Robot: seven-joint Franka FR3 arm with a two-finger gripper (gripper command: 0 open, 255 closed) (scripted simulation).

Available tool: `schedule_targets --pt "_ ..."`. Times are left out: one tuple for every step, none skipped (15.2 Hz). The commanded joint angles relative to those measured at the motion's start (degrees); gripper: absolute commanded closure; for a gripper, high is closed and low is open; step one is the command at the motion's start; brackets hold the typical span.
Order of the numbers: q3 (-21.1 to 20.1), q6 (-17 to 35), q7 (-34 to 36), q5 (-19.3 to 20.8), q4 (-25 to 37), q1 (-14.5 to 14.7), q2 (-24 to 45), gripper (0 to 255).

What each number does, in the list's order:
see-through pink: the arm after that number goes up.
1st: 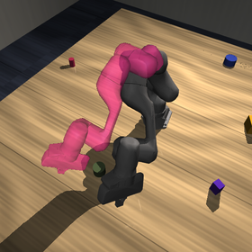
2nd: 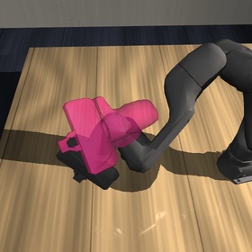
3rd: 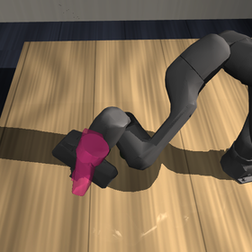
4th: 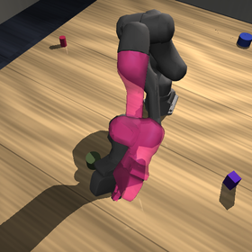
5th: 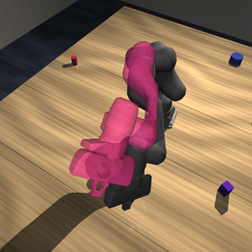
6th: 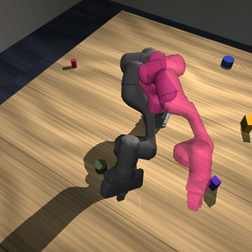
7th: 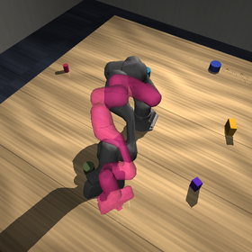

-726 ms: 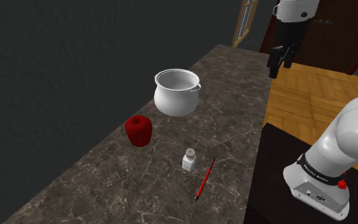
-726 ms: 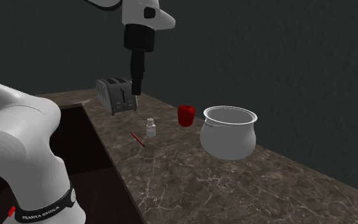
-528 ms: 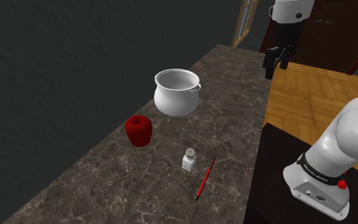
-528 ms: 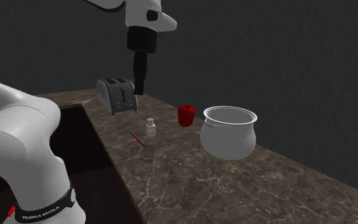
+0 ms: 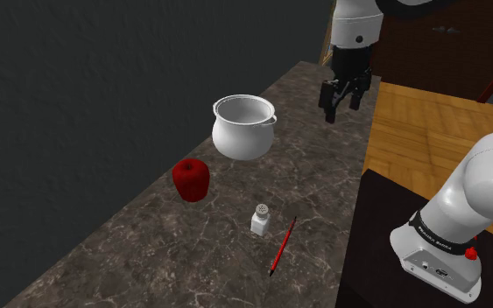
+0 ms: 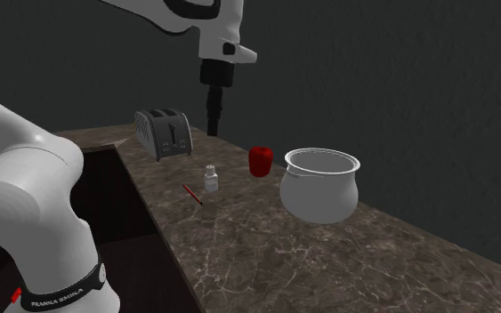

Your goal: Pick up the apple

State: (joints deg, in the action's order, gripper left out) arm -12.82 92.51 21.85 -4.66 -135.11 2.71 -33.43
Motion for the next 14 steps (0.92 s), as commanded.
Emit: schedule_targets --pt "-1.84 2.26 2.77 -1.13 1.72 0.14 3.82 0" --pt "-2.73 3.16 4.12 -1.59 2.71 0.22 5.62 0" --pt "-3.60 4.04 5.48 -1.97 3.76 0.29 7.46 0" --pt "-4.45 4.90 6.84 -2.28 4.88 0.36 9.33 0" --pt "-5.28 5.72 8.20 -2.50 6.07 0.41 11.25 0" --pt "-6.10 6.51 9.57 -2.65 7.32 0.47 13.20 0" --pt "-6.89 7.27 10.95 -2.72 8.65 0.52 15.18 0" --pt "-7.65 7.99 12.35 -2.70 10.04 0.59 17.20 0" --pt "-8.39 8.67 13.75 -2.59 11.50 0.66 19.25 0" --pt "-9.10 9.30 15.17 -2.41 13.03 0.75 21.33 0" --pt "-9.76 9.88 16.59 -2.14 14.64 0.87 23.45 0" --pt "-10.38 10.42 18.03 -1.79 16.31 1.03 25.59 0" --pt "-10.96 10.90 19.47 -1.36 18.06 1.22 27.77 0" --pt "-11.48 11.31 20.92 -0.85 19.88 1.46 29.98 0"
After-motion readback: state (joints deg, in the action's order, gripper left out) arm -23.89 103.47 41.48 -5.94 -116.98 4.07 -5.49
